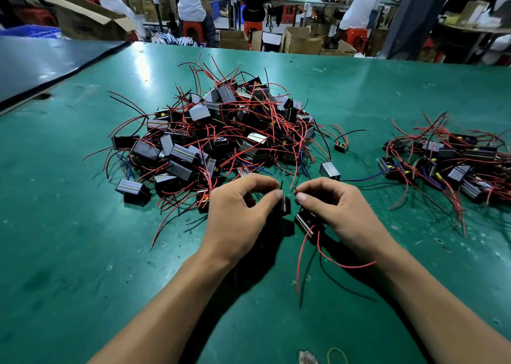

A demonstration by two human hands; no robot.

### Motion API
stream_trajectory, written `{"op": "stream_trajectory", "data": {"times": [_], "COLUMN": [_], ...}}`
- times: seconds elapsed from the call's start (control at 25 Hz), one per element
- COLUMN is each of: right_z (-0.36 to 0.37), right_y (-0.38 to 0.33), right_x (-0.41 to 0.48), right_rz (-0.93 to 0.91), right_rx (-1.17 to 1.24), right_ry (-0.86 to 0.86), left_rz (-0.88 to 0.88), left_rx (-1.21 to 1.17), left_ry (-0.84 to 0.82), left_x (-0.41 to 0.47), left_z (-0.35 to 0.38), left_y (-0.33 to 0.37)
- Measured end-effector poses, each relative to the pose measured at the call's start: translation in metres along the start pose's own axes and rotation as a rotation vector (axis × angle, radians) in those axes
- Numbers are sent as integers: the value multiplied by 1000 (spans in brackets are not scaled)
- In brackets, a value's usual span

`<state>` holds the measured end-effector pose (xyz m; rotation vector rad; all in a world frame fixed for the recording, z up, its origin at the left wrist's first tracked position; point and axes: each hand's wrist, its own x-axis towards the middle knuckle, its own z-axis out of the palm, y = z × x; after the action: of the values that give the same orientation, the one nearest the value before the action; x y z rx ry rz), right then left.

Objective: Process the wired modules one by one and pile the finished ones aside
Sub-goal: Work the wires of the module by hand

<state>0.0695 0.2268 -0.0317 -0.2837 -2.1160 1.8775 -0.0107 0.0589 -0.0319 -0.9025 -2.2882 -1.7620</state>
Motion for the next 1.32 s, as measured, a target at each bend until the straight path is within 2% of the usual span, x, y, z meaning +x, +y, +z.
{"op": "stream_trajectory", "data": {"times": [0.12, 0.24, 0.44, 0.8, 1.0, 1.16, 1.32], "right_z": [1, 2, 3, 3, 4, 2, 1], "right_y": [0, 0, 0, 0, 0, -5, -8], "right_x": [-1, -2, -1, -1, -2, -1, -2], "right_rz": [1, -12, -14, -2, -19, -51, -199], "right_rx": [3, -25, -57, -22, -88, -64, -310], "right_ry": [-20, -55, -22, -13, -21, 1, 54], "left_rz": [78, 122, 127, -17, -48, 25, 143], "left_rx": [169, 242, 215, 79, 44, 98, 161], "left_ry": [12, -32, -78, -108, -73, -84, -127], "left_x": [0, 0, 0, 2, 2, 3, 3], "left_z": [2, 5, 7, 4, 7, 5, 1], "left_y": [-6, -10, -7, 4, 8, 9, 10]}}
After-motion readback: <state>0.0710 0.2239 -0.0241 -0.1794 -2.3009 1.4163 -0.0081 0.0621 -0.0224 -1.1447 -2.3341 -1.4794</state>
